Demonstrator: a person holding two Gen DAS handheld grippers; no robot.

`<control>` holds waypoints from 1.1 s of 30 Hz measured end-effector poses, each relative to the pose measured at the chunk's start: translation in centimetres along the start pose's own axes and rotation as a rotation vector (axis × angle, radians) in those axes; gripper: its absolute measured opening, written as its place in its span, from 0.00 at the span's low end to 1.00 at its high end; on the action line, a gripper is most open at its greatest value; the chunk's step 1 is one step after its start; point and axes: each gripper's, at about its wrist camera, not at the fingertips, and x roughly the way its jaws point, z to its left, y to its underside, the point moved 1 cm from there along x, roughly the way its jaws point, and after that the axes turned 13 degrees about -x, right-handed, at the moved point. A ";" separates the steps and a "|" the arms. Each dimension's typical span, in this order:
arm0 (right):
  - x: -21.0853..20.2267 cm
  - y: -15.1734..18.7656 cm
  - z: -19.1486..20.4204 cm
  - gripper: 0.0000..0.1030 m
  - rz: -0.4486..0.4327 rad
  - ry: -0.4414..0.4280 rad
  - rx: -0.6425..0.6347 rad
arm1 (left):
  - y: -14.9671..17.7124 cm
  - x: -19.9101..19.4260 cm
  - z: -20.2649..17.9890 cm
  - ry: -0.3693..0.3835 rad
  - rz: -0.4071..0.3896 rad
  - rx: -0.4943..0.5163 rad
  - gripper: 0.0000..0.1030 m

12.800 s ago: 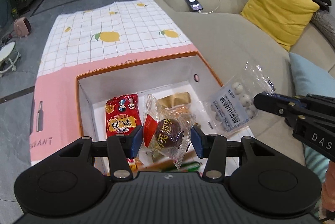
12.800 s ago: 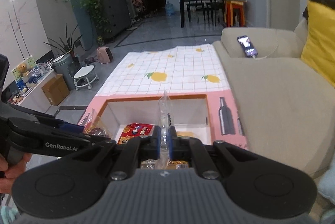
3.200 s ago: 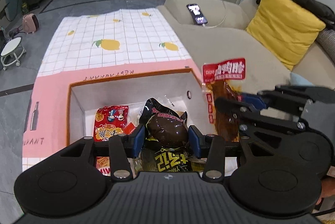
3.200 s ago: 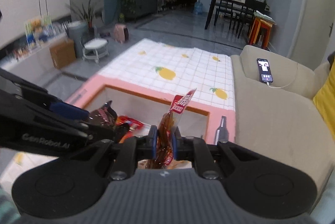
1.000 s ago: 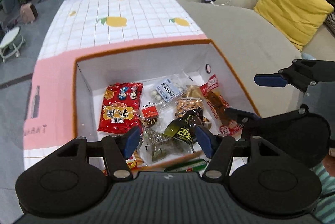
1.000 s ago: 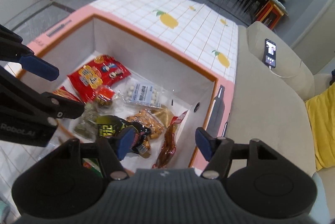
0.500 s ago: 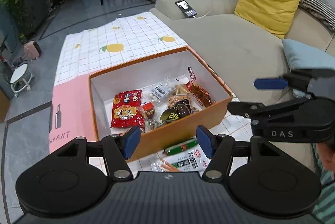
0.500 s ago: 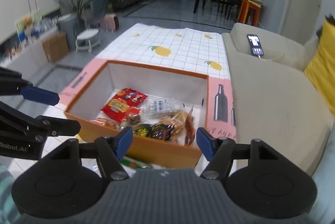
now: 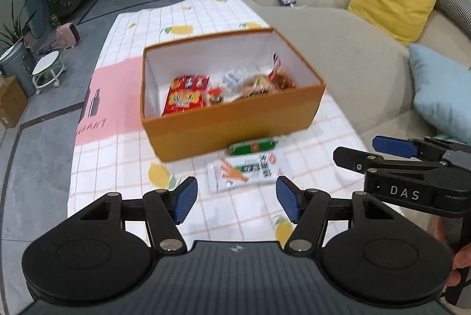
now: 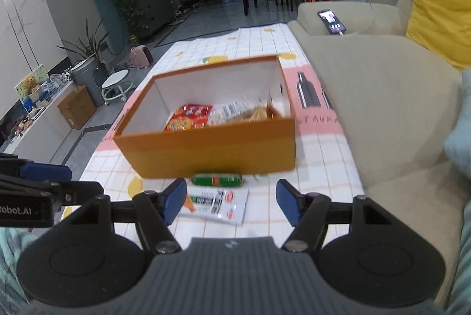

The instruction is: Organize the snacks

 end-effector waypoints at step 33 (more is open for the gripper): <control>13.2 2.7 0.2 0.42 0.264 -0.084 -0.012 | -2.1 16.9 2.6 -0.027 0.244 -0.040 0.65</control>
